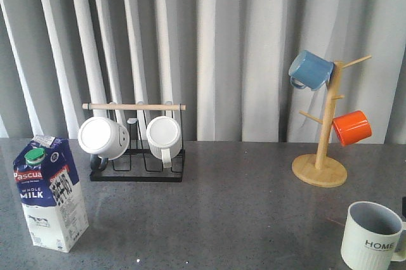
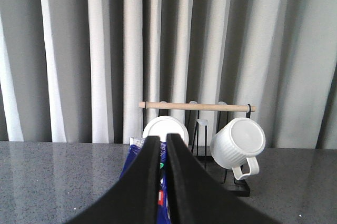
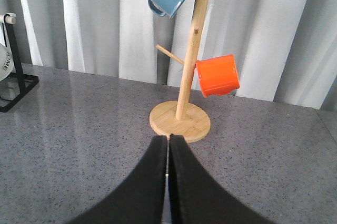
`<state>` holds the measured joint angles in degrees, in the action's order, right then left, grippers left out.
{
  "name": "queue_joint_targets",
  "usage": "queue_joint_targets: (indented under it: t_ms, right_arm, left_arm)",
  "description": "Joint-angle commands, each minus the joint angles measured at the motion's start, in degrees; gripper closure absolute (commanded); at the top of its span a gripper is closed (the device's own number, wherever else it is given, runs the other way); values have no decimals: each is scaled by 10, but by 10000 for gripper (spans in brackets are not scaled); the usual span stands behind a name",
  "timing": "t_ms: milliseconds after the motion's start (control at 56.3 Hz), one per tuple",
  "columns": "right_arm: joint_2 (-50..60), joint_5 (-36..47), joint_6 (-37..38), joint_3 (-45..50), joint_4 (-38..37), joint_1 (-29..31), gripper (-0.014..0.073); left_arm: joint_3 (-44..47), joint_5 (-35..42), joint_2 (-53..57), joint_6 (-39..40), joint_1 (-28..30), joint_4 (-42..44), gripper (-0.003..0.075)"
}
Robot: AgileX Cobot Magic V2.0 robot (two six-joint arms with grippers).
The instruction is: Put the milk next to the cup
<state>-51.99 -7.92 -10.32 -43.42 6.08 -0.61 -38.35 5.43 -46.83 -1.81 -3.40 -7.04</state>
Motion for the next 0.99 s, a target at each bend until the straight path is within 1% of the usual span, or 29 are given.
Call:
queue_joint_targets:
  t_ms: [0,89,195,249,302,373,426,515,781,888,977]
  right_arm:
    - [4,35,1,-21,-7,2,482]
    - [4,32,1,-21,-8,2,366]
    - [4,30,1,-21,-20,2,187]
    - [5,29,1,-21,-23,2,119]
    - [5,27,1,-21,-23,2,78]
    - [5,26,1,-21,-23,2,48]
    - [5,26,1,-21,-23,2,46]
    - [5,26,1,-21,-23,2,46]
    - [7,7,1,-21,-23,3,46]
    - [12,6,1,-21,-37,4,46]
    - [7,18,33,-9,-81,36,46]
  left_arm:
    - [-20,40,1,0,-1,-14,611]
    - [-20,40,1,-1,-1,-13,500]
    - [-20,41,1,-1,-1,-13,301]
    - [-20,41,1,-1,-1,-13,221]
    - [-20,40,1,-1,-1,-13,162]
    - [-20,39,1,-1,-1,-13,115]
    - [-20,39,1,-1,-1,-13,101]
    - [-20,39,1,-1,-1,-13,108]
    - [-20,38,1,-1,-1,-13,164]
    - [-20,38,1,-1,-1,-13,181]
    - [-20,38,1,-1,-1,-13,187]
